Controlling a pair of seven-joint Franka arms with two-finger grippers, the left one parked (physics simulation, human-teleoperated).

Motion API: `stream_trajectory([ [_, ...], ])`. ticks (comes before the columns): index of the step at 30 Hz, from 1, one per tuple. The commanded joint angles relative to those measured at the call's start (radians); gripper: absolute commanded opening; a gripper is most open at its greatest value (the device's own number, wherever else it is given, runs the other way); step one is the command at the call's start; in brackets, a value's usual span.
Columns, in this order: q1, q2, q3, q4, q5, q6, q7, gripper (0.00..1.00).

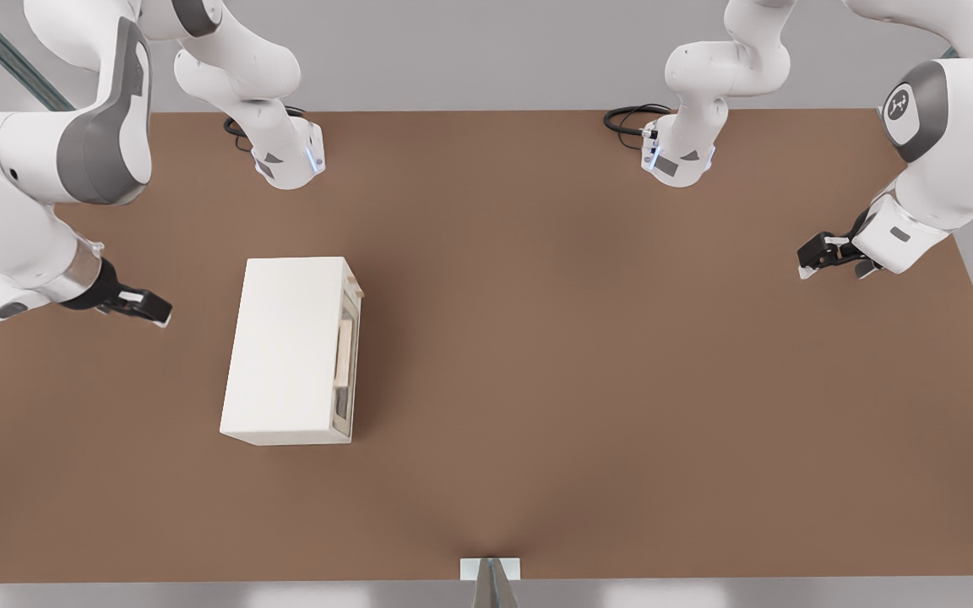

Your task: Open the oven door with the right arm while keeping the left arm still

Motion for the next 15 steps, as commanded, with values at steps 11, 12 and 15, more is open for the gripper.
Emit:
stream_trajectory([
  [11,0.384,0.123,0.003,-0.061,-0.485,-0.065,0.0,0.95],
  [12,0.423,0.143,0.003,-0.061,-0.498,-0.078,0.092,0.78],
  [15,0.499,0.168,0.003,-0.061,-0.498,-0.09,0.264,0.53],
])
